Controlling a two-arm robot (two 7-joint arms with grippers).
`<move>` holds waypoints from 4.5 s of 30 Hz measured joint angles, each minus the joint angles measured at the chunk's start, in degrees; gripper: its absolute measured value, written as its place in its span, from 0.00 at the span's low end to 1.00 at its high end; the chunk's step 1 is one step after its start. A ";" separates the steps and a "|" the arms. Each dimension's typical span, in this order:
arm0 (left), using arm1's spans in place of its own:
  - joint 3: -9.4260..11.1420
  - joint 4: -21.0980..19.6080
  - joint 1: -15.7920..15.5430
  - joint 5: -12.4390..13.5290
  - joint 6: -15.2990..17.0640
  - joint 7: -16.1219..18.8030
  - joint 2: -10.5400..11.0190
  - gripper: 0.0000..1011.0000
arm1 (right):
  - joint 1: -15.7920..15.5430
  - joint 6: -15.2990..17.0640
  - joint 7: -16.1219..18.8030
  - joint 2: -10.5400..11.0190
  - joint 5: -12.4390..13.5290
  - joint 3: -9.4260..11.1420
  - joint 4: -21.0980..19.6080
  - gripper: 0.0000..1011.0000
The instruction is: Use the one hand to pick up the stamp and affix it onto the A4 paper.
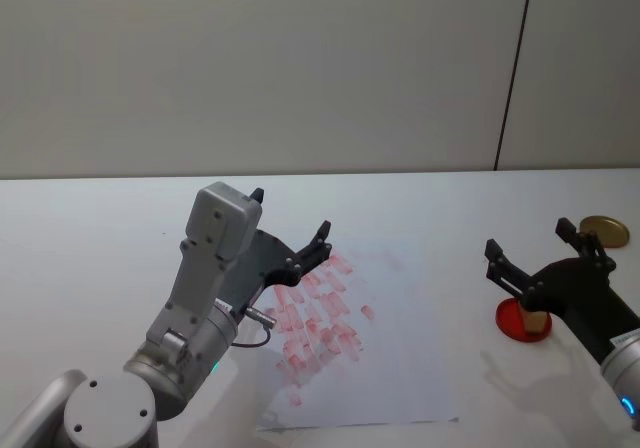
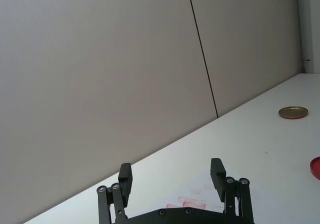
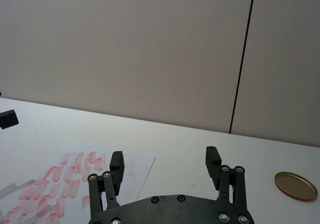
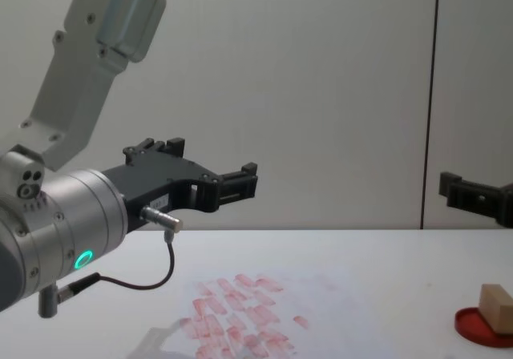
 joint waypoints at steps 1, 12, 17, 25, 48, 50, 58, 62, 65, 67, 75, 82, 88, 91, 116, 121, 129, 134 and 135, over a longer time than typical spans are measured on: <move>0.00 0.00 0.00 0.00 0.00 0.00 0.00 0.98 | 0.00 0.00 0.00 0.00 0.00 0.00 0.00 0.99; 0.00 0.00 0.00 0.00 0.00 0.00 0.00 0.98 | 0.00 0.00 0.00 0.00 0.00 0.00 0.00 0.99; 0.00 0.00 0.00 0.00 0.00 0.00 0.00 0.98 | 0.00 0.00 0.00 0.00 0.00 0.00 0.00 0.99; 0.00 0.00 0.00 0.00 0.00 0.00 0.00 0.98 | 0.00 0.00 -0.01 0.00 -0.01 0.00 0.00 0.99; 0.00 0.00 0.00 0.00 0.00 0.00 0.00 0.98 | 0.12 0.62 -0.47 -0.16 -0.01 0.07 0.02 0.99; 0.00 0.00 0.00 0.00 0.00 0.00 0.00 0.98 | 0.24 1.39 -1.05 -0.31 0.05 0.14 -0.02 0.99; 0.00 0.00 0.00 0.00 0.00 0.00 0.00 0.98 | 1.30 5.96 -4.02 -1.18 0.83 0.57 -0.13 0.99; 0.00 0.00 0.00 0.00 0.00 0.00 0.00 0.98 | 2.08 8.38 -5.53 -1.78 1.26 0.74 0.14 0.99; 0.00 0.00 0.00 0.00 0.00 0.00 0.00 0.98 | 2.76 10.49 -6.72 -2.35 1.66 0.83 0.63 0.99; 0.00 0.00 0.00 0.00 0.00 0.00 0.00 0.98 | 3.32 12.10 -7.54 -2.88 1.95 0.84 1.07 0.99; 0.00 0.00 0.00 0.00 0.00 0.00 0.00 0.98 | 4.88 17.03 -10.35 -4.76 2.96 0.71 2.59 0.99; 0.00 0.00 0.00 0.00 0.00 0.00 0.00 0.98 | 6.12 20.94 -12.96 -6.64 4.02 0.41 4.32 0.99; 0.00 0.00 0.00 0.00 0.00 0.00 0.00 0.98 | 6.92 23.02 -14.37 -7.76 4.45 0.23 5.58 0.99; 0.00 0.00 0.00 0.00 0.00 0.00 0.00 0.98 | 7.44 24.11 -15.11 -8.43 4.56 0.12 6.38 0.99; 0.00 0.00 0.00 0.00 0.00 0.00 0.00 0.98 | 9.04 29.53 -19.77 -11.28 3.12 -0.17 9.35 0.39; 0.00 0.00 0.00 0.00 0.00 0.00 0.00 0.98 | 9.19 30.71 -20.72 -11.61 2.80 0.03 9.54 0.26; 0.00 0.00 0.00 0.00 0.00 0.00 0.00 0.98 | 9.75 32.91 -21.79 -12.13 2.68 0.37 9.99 0.22; 0.00 0.00 0.00 0.00 0.00 0.00 0.00 0.98 | 10.71 35.52 -22.59 -12.79 2.84 0.73 10.71 0.22; 0.00 0.00 0.00 0.00 0.00 0.00 0.00 0.98 | 10.85 35.93 -22.70 -12.88 2.91 0.78 10.80 0.22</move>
